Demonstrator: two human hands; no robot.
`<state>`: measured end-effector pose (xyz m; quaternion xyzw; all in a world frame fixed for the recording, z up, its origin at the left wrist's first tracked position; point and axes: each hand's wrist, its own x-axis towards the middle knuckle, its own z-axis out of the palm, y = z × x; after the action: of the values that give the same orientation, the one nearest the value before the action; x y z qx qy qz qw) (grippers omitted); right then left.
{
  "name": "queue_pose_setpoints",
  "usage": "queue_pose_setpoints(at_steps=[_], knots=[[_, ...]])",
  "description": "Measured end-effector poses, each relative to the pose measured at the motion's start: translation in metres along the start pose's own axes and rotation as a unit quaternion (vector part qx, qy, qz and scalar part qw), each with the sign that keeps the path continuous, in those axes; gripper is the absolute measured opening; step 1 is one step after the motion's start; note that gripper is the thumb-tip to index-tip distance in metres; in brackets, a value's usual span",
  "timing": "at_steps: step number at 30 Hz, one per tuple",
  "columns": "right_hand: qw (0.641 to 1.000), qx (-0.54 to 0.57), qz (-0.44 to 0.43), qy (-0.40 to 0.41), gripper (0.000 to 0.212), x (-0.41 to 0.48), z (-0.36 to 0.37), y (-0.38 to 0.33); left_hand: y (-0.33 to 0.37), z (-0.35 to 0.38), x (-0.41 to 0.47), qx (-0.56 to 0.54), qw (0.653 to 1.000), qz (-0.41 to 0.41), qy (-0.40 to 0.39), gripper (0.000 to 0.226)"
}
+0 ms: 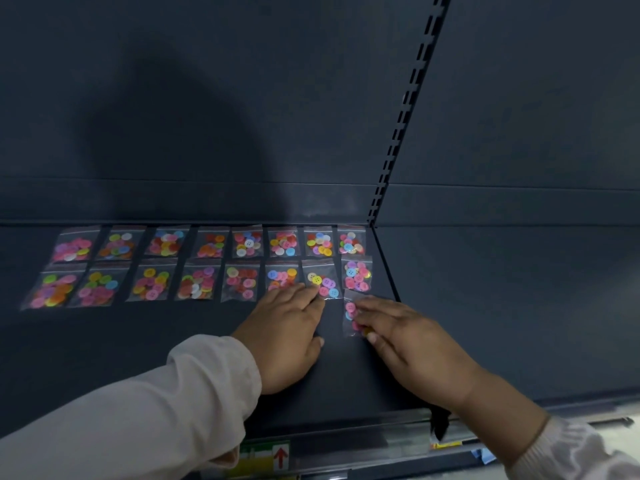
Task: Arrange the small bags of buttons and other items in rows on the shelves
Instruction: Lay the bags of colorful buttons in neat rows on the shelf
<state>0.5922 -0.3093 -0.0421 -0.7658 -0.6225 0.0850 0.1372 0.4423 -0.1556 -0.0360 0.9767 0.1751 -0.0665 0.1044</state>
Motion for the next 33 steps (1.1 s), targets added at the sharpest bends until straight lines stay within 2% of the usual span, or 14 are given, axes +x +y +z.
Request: queue_pose_setpoints(at_steps=[9, 14, 21, 29, 33], knots=[[1.0, 0.015, -0.002, 0.005, 0.049, 0.003, -0.002, 0.001, -0.006, 0.0, 0.0, 0.019, 1.0, 0.008, 0.013, 0.066], [0.998, 0.006, 0.014, 0.056, 0.052, 0.017, -0.009, -0.008, -0.008, -0.002, 0.0, 0.023, 0.999, 0.01, 0.022, 0.066], [0.994, -0.072, 0.064, -0.053, 0.056, 0.046, -0.01, -0.01, -0.007, -0.001, 0.007, 0.03, 0.999, 0.015, 0.009, 0.067], [0.996, -0.061, 0.037, -0.054, 0.053, 0.043, -0.011, -0.006, -0.01, 0.002, 0.008, 0.026, 0.999, 0.017, 0.012, 0.068], [0.998, -0.051, 0.038, -0.029, 0.053, 0.043, -0.013, -0.011, -0.011, -0.001, 0.005, 0.02, 0.999, 0.018, 0.035, 0.068]])
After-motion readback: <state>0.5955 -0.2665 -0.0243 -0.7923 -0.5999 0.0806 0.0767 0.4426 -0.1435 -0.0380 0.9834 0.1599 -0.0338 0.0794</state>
